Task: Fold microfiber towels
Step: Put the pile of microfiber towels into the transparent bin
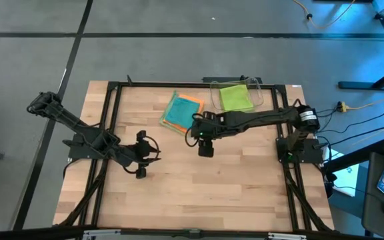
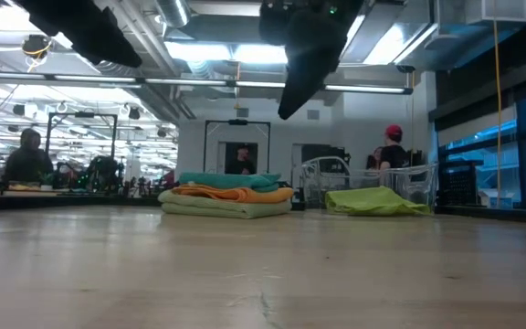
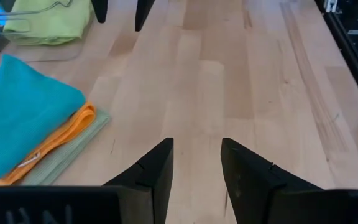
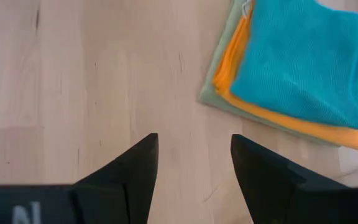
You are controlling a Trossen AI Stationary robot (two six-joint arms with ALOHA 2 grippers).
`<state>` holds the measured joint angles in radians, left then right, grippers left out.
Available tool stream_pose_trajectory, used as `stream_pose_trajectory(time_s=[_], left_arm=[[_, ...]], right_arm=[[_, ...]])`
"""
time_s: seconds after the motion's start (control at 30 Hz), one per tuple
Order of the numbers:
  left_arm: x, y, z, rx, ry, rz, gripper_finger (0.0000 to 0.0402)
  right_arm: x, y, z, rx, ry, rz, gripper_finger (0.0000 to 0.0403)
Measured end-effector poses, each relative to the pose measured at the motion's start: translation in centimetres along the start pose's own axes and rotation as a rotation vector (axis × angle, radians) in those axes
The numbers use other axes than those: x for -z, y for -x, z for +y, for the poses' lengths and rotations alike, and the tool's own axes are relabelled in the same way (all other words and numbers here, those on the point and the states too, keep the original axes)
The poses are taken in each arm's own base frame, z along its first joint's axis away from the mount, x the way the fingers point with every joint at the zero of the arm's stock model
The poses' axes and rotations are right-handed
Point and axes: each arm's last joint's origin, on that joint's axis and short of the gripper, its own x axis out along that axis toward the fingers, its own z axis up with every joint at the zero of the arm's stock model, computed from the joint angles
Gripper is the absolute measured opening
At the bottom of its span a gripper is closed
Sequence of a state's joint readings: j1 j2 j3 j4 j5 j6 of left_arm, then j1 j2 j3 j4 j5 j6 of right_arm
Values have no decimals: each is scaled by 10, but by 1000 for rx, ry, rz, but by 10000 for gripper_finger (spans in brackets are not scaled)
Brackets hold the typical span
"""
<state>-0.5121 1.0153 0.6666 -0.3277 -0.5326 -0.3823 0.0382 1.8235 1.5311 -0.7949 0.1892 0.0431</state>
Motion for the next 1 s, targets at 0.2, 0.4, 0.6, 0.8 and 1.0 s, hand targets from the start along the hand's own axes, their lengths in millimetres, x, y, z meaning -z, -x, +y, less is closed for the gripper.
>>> stream_pose_trajectory(time_s=[0.2, 0.4, 0.6, 0.8, 1.0], left_arm=[[-1, -2, 3, -21, 23, 1, 139], [1, -6, 14, -82, 76, 40, 193], [3, -9, 25, -139, 14, 92, 250], [2, -12, 31, -159, -125, 106, 265], [5, -25, 38, -183, -484, 202, 265]], right_arm=[[-6, -1, -1, 32, -93, -58, 213], [-7, -1, -5, 123, -96, -78, 278], [-8, -1, -5, 125, -25, -84, 330], [-10, -1, -5, 118, 8, -102, 336], [-9, -8, -3, 40, 249, -78, 336]])
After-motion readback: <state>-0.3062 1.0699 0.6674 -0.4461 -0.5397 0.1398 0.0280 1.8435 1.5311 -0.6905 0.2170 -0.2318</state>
